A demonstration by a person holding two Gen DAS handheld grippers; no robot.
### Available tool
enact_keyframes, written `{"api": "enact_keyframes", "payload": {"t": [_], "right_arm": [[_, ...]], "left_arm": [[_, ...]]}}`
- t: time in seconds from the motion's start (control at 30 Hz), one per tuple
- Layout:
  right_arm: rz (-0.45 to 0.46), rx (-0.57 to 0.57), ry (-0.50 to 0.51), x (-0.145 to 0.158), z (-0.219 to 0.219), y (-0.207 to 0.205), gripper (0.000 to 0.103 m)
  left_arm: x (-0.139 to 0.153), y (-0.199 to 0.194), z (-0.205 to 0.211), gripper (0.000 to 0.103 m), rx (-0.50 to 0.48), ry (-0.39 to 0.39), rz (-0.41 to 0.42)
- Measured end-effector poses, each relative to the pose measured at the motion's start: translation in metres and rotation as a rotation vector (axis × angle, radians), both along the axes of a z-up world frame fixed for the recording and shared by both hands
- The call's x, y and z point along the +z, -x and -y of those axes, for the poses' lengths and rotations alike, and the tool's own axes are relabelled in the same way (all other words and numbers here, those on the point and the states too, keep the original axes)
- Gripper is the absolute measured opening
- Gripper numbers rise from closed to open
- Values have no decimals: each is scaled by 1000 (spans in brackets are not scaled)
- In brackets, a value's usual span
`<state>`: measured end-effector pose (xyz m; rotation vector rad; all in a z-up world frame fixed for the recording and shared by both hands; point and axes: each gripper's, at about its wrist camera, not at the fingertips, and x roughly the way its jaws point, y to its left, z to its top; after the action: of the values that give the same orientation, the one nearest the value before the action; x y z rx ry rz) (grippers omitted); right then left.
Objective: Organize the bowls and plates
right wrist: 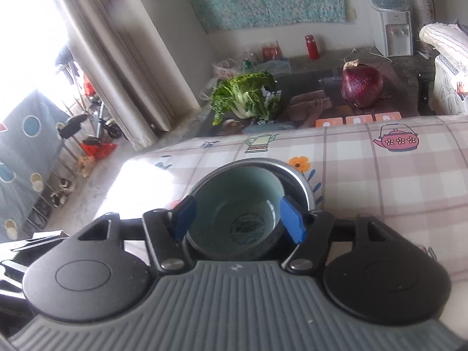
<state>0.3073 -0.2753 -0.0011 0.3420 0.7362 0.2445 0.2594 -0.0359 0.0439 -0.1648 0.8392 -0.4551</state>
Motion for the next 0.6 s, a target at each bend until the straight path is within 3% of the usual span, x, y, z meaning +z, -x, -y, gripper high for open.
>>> {"api": "enact_keyframes", "payload": {"t": [0.1,0.23,0.33,0.6], "right_arm": [[29,11,17,12,-1,27,81],[75,23,14,27,-1,66,87],[106,26,18,34,-3,94,101],[186,53,129,47,-33,170,102]], "left_arm": [[6,26,-12,103,-6,3,42],[5,53,-25,103,13,-52,70],[0,70,-38,103,48,-53,70],[5,125,-67,103,131,-66,142]]}}
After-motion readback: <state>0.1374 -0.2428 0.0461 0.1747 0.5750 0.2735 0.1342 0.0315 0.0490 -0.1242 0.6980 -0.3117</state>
